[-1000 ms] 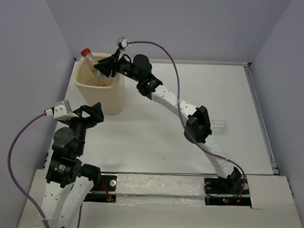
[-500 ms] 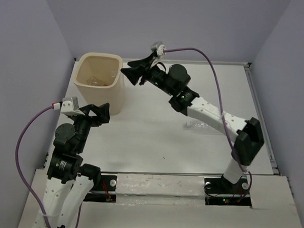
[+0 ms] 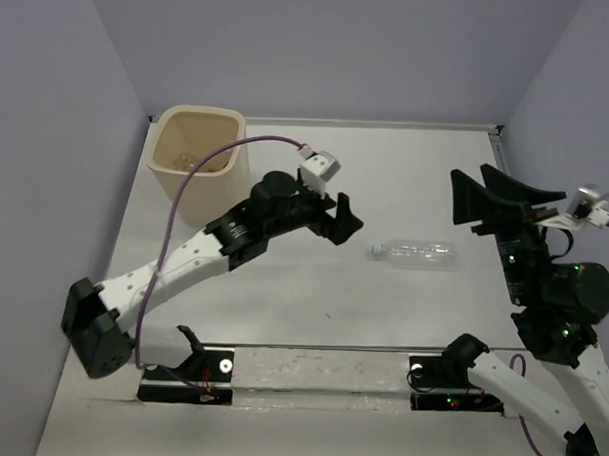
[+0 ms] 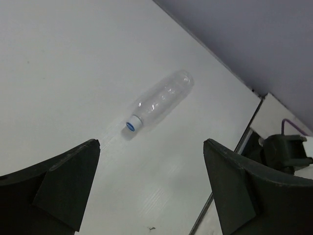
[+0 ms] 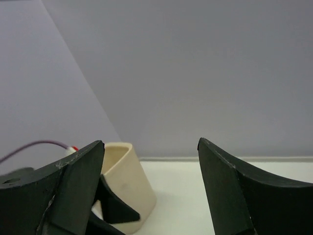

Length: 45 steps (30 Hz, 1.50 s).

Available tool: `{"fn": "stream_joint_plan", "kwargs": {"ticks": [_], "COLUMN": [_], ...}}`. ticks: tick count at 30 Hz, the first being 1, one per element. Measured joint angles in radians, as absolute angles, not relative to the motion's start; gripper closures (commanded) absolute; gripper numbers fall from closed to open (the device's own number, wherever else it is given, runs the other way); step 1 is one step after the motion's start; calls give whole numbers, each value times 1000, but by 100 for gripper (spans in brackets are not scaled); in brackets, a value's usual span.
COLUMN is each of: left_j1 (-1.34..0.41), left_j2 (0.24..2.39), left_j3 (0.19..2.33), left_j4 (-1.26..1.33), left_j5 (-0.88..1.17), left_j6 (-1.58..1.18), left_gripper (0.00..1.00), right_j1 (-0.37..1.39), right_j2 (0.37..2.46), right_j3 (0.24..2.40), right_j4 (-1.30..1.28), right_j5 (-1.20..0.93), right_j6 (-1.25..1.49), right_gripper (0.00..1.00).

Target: Put the plastic bottles in the bin

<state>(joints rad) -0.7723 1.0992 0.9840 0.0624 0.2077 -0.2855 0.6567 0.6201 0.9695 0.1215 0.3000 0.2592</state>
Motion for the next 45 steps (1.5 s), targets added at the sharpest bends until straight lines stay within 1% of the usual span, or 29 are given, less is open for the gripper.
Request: {"fn": "stream_joint_plan", "kwargs": {"ticks": [3,10,13,16,21,25,26,28,29,30,31,34,39,41,45], "left_j1": [-907,-1052,-1067,-1077,-1090,-1100,-1103,-1105,-1105,-1105,-1105,-1105,-1087,-1066,-965], "left_j2": [1409,1958,2108,2273,2474,2583,2600,2613,2616,2616,2615,2564,2392,2295,1994], "left_j3": [1195,1629,1759,1959,2231,2344,2346,2336,2319,2298,2280,2226,1983,1866,1625], "left_j4": [64,33,-8,-74,-148,-198,-212,-231,-237,-237,-221,-195,-112,-67,25], "left_j5": [174,131,156,173,179,181,184,184,184,183,175,153,130,121,104], "left_j6": [-195,31,96,176,274,310,315,318,319,321,331,332,300,278,212], "left_gripper": [1,1,1,1,1,1,3,17,26,40,42,43,44,44,42], "right_j1": [657,657,657,657,657,657,657,657,657,657,657,657,657,657,657], "right_j2": [489,310,288,282,282,282,280,278,276,275,275,276,276,276,276], "right_j3": [1006,1032,1028,1024,1024,1024,1024,1024,1024,1024,1024,1024,1024,1024,1023], "right_j4": [56,-80,-138,-180,-229,-248,-253,-255,-255,-255,-254,-255,-255,-254,-253], "right_j5": [378,445,445,443,421,407,407,406,406,406,406,397,377,369,345], "right_j6": [249,249,250,246,237,233,231,231,231,231,231,232,240,243,259], "right_gripper": [17,18,18,18,18,19,19,20,20,21,21,21,22,22,22]}}
